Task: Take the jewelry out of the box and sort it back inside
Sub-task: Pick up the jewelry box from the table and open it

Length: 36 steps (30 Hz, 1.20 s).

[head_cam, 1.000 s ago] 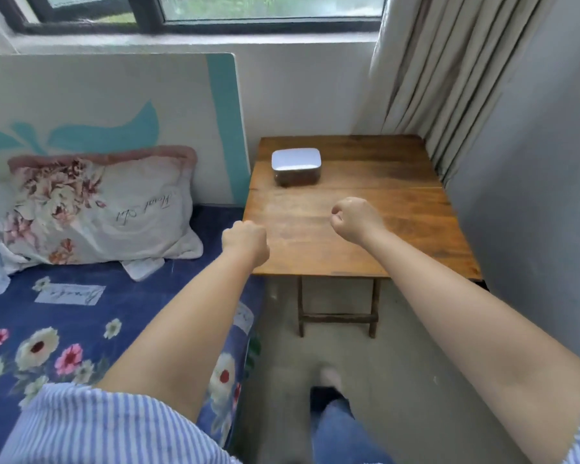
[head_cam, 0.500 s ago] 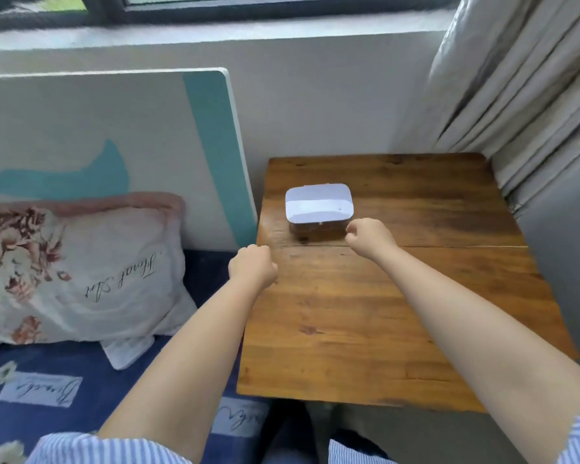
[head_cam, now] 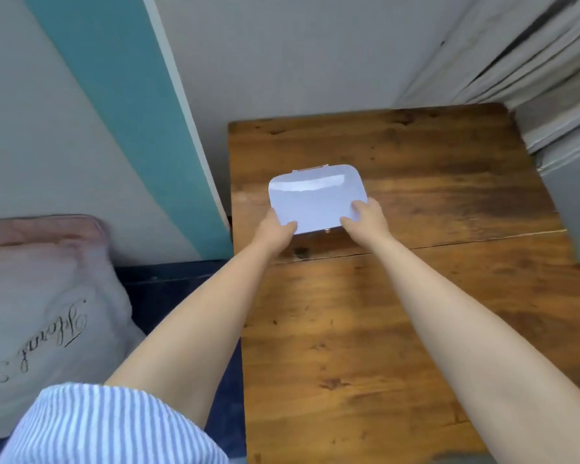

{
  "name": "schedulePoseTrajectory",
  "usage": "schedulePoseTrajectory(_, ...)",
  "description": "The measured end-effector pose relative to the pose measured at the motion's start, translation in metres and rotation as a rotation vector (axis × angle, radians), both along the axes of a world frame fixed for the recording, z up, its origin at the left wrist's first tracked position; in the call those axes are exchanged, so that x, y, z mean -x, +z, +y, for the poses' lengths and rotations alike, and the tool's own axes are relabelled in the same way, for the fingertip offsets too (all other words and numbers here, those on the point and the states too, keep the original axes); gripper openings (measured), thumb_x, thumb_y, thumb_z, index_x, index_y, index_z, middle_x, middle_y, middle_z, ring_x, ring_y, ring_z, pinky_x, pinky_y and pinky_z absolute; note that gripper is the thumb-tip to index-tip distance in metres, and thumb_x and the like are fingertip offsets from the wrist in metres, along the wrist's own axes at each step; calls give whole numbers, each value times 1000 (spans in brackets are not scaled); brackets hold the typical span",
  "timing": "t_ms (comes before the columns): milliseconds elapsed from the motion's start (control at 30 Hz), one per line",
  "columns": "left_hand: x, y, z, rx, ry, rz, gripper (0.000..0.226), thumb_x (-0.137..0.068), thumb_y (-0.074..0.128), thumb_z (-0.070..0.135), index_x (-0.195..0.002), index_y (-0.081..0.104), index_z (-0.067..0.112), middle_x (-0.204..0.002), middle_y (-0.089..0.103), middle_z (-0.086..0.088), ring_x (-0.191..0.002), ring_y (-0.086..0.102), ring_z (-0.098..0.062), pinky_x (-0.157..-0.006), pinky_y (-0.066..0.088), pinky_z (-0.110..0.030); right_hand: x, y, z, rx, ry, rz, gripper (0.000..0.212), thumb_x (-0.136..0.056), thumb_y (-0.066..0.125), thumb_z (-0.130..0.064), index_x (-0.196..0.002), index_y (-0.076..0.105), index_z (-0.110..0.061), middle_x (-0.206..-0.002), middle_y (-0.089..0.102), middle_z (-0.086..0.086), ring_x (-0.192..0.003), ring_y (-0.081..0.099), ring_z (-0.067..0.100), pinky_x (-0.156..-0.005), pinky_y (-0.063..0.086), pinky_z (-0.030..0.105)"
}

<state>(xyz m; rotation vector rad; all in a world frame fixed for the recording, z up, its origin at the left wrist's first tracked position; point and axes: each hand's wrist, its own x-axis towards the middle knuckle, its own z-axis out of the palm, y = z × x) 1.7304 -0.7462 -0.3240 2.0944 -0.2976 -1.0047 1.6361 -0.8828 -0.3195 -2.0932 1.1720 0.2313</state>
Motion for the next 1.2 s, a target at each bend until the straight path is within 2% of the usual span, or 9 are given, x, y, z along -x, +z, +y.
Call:
schedulePoseTrajectory(100,4,-6,-1,70,127,79,49,-93,47,10,-139,31,12,-140,46,-9,-124,45,-27,-86,35,-25,5,-2,-1,-33,-132,-70,26,-86,48,-3,-61,43,-6,-90,36,11,-77,38,19,-49,25,15)
schedulePoseTrajectory(200,18,-6,13,63,150,116,47,-93,46,10,-138,33,12,-140,46,-8,-121,46,-25,-85,37,-28,27,4,8,-142,-236,-157,39,-83,48,1,-50,33,-13,-63,25,7,-54,27,11,-37,15,15)
schedulePoseTrajectory(300,49,-5,39,26,153,117,44,-92,45,8,-136,36,13,-138,48,-7,-113,48,-21,-83,38,-28,63,5,31,-215,-285,-120,20,-89,48,-8,-108,54,-6,-111,41,13,-97,48,24,-70,33,12)
schedulePoseTrajectory(433,108,0,74,-10,201,157,40,-94,43,10,-134,40,12,-138,49,-7,-104,45,-17,-83,37,-28,118,2,66,-209,-282,-61,19,-88,47,-9,-107,48,-5,-131,35,17,-90,40,24,-68,37,23)
schedulePoseTrajectory(600,195,5,119,-87,283,182,37,-94,43,9,-132,43,9,-138,49,-8,-104,47,-21,-81,35,-29,192,0,104,-286,-200,-4,11,-87,43,-5,-79,51,-8,-116,37,12,-88,43,27,-73,37,27)
schedulePoseTrajectory(833,285,14,160,-288,302,256,36,-93,44,12,-129,48,8,-124,54,-10,-110,48,-28,-84,38,-32,278,2,141,-360,-171,127,31,-88,44,-3,-117,51,8,-135,46,18,-97,53,31,-69,38,28)
schedulePoseTrajectory(1000,300,26,159,-407,359,169,24,-91,46,13,-67,45,10,-79,46,-6,-70,43,-22,-50,30,-26,296,12,143,-377,-175,68,17,-83,48,3,-69,56,0,-76,53,15,-71,48,29,-54,39,29)
schedulePoseTrajectory(1133,295,35,156,-410,373,21,42,-87,45,7,-50,25,14,-56,24,-3,-48,19,-16,-44,15,-24,295,22,134,-366,-325,-53,27,-80,49,5,-106,59,6,-114,60,24,-105,58,36,-91,51,45)
schedulePoseTrajectory(1200,290,42,156,-300,395,-144,44,-83,42,5,-48,18,17,-54,17,-1,-50,12,-16,-47,8,-25,289,28,125,-409,-297,-174,29,-81,49,4,-107,61,1,-103,64,16,-95,58,27,-89,49,41)
